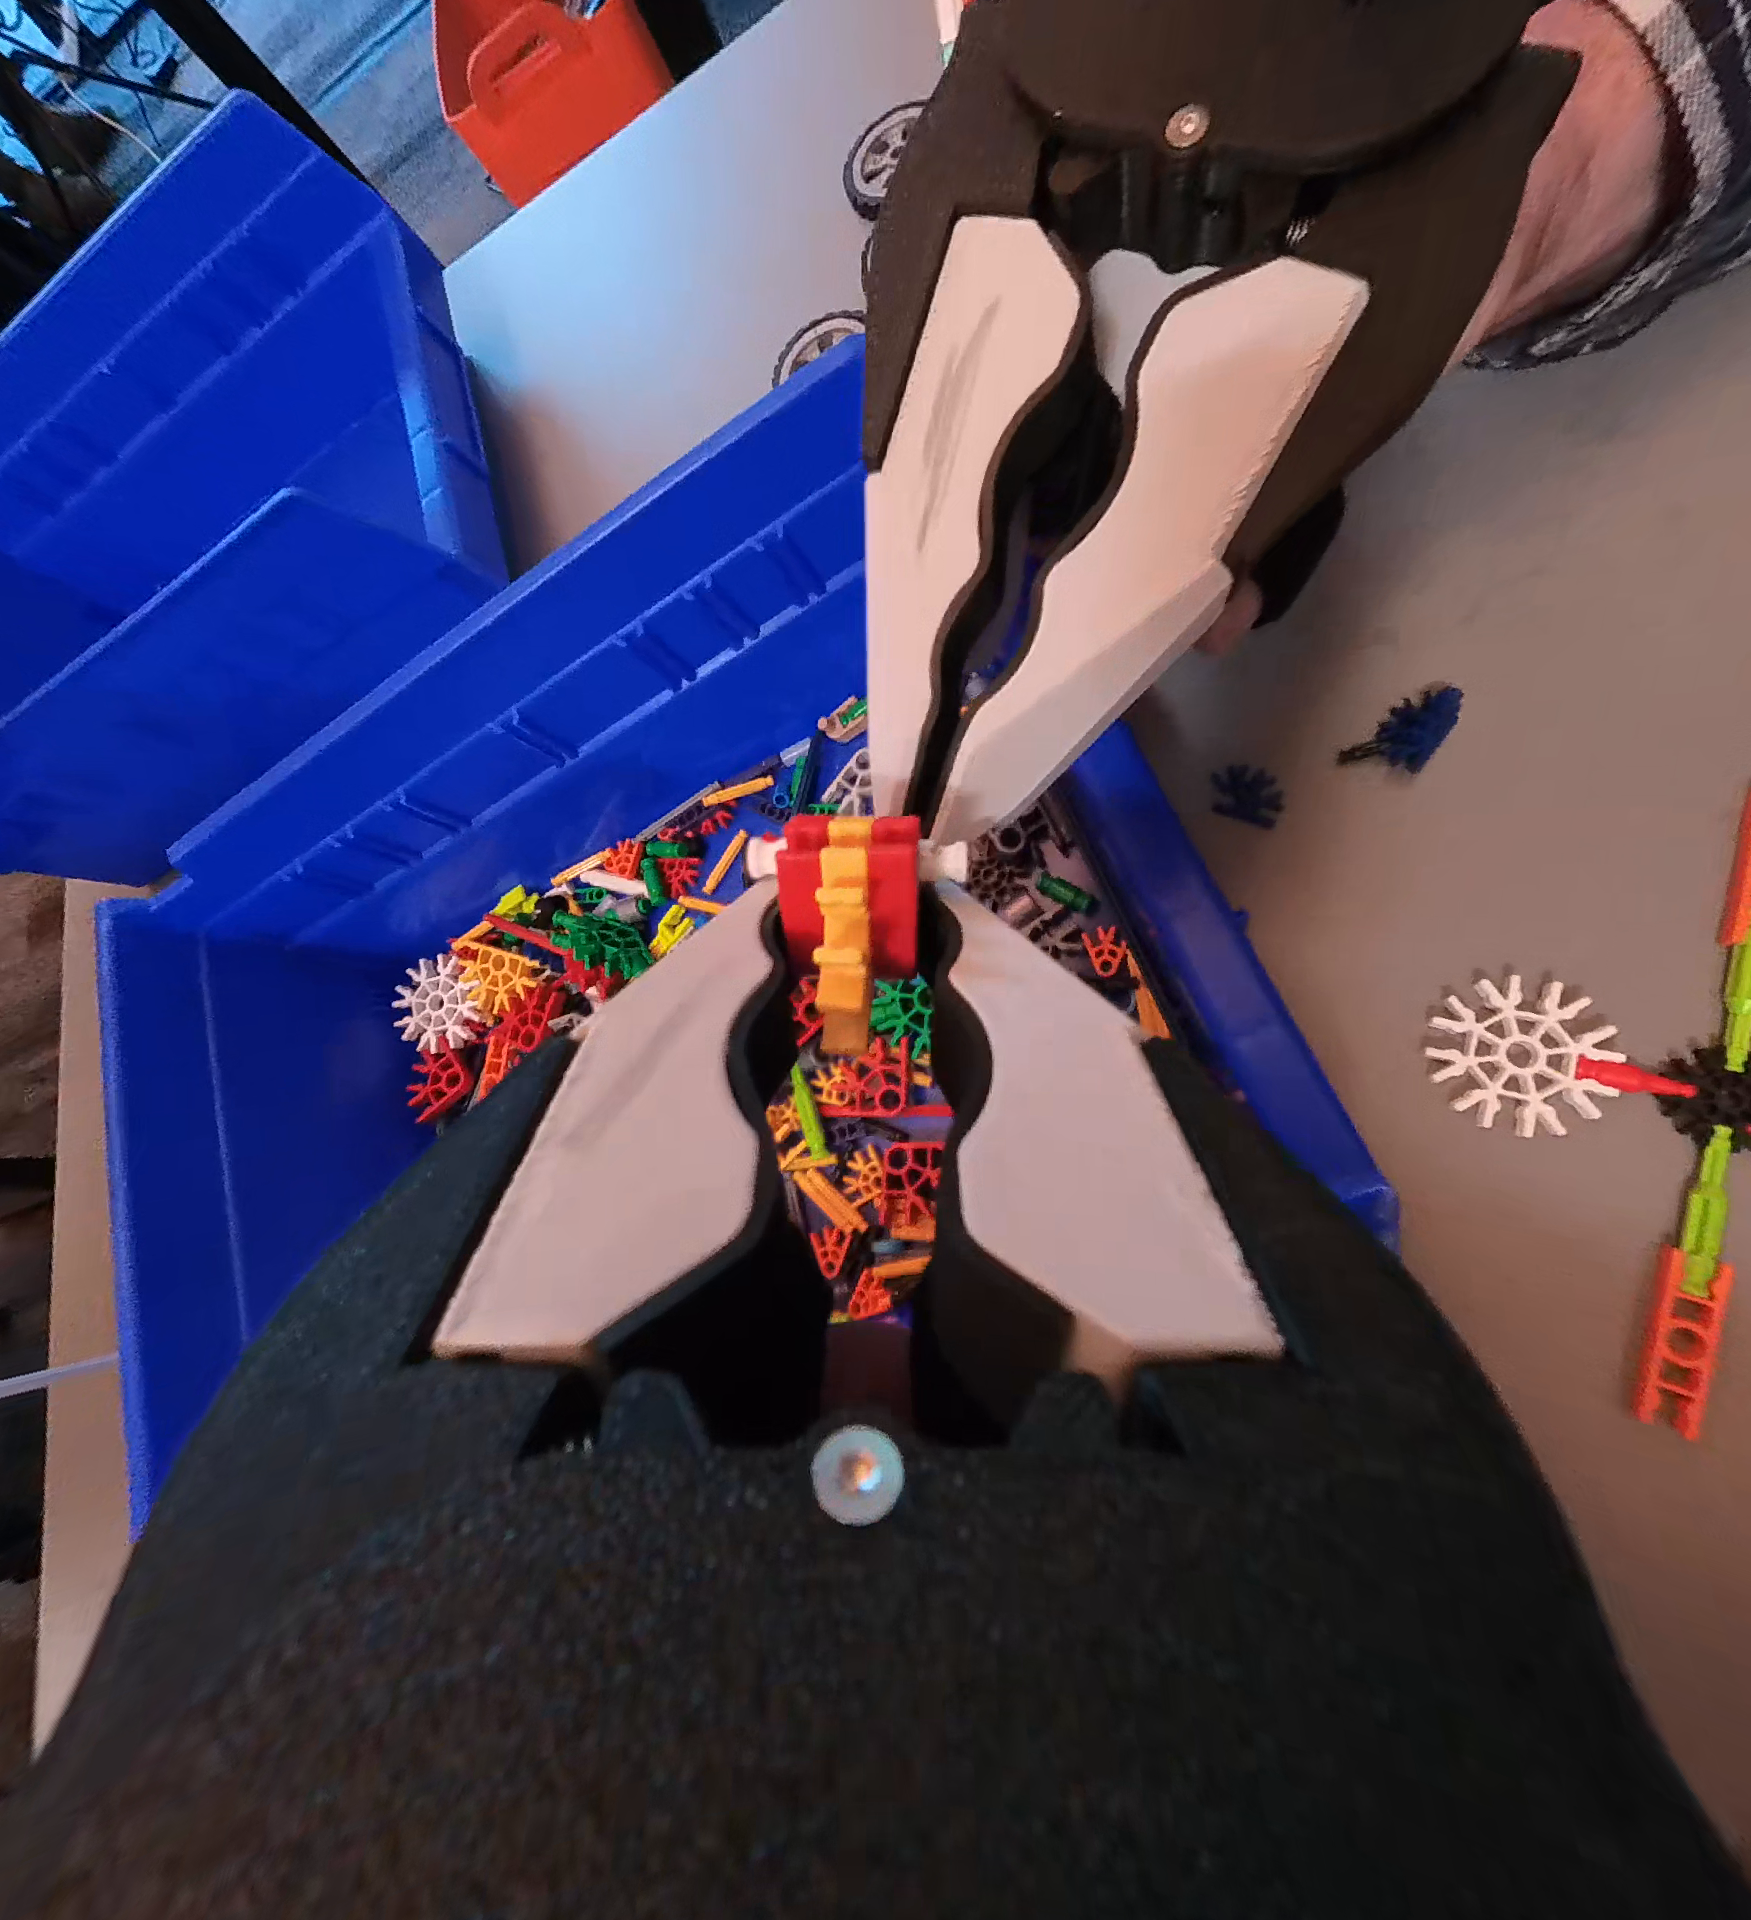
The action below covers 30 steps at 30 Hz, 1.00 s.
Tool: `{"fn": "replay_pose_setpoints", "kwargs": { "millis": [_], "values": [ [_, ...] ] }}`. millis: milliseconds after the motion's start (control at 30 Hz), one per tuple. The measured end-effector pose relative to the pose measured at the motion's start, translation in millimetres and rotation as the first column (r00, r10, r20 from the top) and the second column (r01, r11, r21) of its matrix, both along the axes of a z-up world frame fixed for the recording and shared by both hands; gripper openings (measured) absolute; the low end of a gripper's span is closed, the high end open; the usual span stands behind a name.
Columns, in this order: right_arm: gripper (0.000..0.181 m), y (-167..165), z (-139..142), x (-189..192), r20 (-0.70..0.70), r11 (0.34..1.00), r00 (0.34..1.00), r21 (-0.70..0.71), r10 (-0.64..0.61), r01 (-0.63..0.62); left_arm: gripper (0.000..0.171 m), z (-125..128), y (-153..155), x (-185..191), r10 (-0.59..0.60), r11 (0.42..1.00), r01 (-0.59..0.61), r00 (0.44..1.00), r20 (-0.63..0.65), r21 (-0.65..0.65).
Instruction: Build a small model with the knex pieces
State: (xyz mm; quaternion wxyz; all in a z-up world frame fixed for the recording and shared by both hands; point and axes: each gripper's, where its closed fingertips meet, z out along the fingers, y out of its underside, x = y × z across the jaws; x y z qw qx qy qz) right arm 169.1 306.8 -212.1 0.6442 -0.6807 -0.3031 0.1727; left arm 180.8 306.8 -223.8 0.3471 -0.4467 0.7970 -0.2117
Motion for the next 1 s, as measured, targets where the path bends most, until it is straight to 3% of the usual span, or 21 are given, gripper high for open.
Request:
{"fn": "replay_pose_setpoints", "kwargs": {
  "millis": [167,400,900,967,1000],
  "values": [
    [0.000,-3,0,-2,-0.016,0.999,0.999,-0.011,0.036,-0.036,0.017,0,-4,-2,-0.020,0.999,0.020,1.000,-0.002,-0.025],
    [0.000,-8,10,-2,-0.142,0.993,0.985,-0.038,0.103,-0.109,0.019,10,-8,-1,-0.032,0.997,0.035,0.999,0.039,-0.074],
    [0.000,-10,8,-2,-0.103,0.994,0.989,-0.031,0.102,-0.106,0.042,32,1,-10,0.004,0.995,-0.005,1.000,-0.004,-0.102],
    [0.000,-11,8,-3,-0.090,0.994,0.991,-0.023,0.103,-0.106,0.037,25,-2,-12,-0.015,0.994,0.008,0.998,-0.063,-0.108],
    [0.000,-11,7,-3,-0.076,0.994,0.992,-0.020,0.102,-0.104,0.026,21,-4,-13,-0.031,0.995,0.022,0.996,-0.086,-0.096]
  ]
}}
